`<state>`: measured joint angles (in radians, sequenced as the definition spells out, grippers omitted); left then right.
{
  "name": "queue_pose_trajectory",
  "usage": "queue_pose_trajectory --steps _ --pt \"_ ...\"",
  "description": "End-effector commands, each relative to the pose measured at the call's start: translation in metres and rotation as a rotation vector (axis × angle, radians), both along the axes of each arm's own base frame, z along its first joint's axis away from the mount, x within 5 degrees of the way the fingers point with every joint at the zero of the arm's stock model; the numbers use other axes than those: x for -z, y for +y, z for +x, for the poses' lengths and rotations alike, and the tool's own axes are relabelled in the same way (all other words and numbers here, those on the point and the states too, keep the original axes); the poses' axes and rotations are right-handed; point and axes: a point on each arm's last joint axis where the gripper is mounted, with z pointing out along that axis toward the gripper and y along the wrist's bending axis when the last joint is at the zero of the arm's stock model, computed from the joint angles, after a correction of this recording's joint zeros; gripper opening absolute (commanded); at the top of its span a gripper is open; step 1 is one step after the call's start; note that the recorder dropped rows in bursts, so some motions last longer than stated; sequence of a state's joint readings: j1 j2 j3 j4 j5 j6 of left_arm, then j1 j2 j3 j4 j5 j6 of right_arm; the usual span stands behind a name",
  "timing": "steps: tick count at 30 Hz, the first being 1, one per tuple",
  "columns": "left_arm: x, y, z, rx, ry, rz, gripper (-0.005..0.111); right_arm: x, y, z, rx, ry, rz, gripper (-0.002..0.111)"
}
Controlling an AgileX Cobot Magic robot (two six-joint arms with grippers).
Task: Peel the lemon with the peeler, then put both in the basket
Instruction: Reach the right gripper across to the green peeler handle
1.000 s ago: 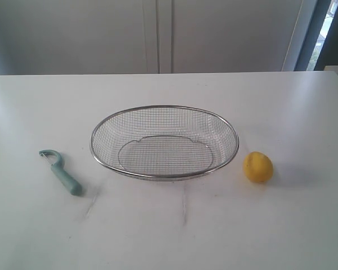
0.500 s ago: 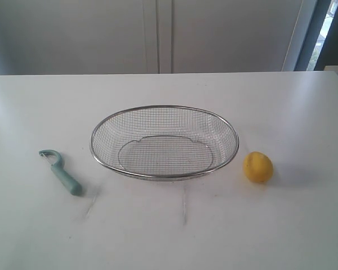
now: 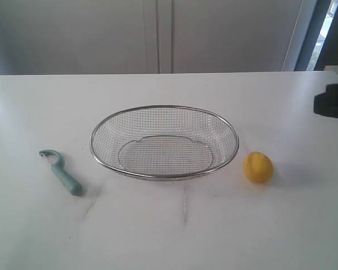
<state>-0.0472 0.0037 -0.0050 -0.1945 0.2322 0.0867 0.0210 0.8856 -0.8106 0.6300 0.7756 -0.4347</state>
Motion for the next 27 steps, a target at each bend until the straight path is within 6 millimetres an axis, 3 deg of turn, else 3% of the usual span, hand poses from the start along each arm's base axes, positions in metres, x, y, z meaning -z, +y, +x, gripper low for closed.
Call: queue_pose_trajectory --steps 1,8,17,20,23,25,27 --pt "0.001 -0.001 0.0 0.007 0.003 -0.009 0.0 -0.019 0.018 0.014 -0.098 -0.034 0.009 0.0" --pt "0.001 -0.001 0.0 0.007 0.003 -0.009 0.0 -0.034 0.069 0.042 -0.276 -0.012 0.024 0.0" --pt "0.001 -0.001 0.0 0.007 0.003 -0.009 0.0 -0.033 0.162 0.084 -0.468 0.038 -0.059 0.0" --pt "0.001 -0.001 0.0 0.007 0.003 -0.009 0.0 -0.028 0.225 0.108 -0.551 0.032 -0.108 0.0" --pt "0.001 -0.001 0.0 0.007 0.003 -0.009 0.0 -0.016 0.276 0.116 -0.638 0.052 -0.153 0.0" --pt "0.001 -0.001 0.0 0.007 0.003 -0.009 0.0 0.003 0.318 0.121 -0.703 0.072 -0.254 0.0" --pt "0.001 -0.001 0.0 0.007 0.003 -0.009 0.0 0.018 0.341 0.121 -0.749 0.099 -0.305 0.0"
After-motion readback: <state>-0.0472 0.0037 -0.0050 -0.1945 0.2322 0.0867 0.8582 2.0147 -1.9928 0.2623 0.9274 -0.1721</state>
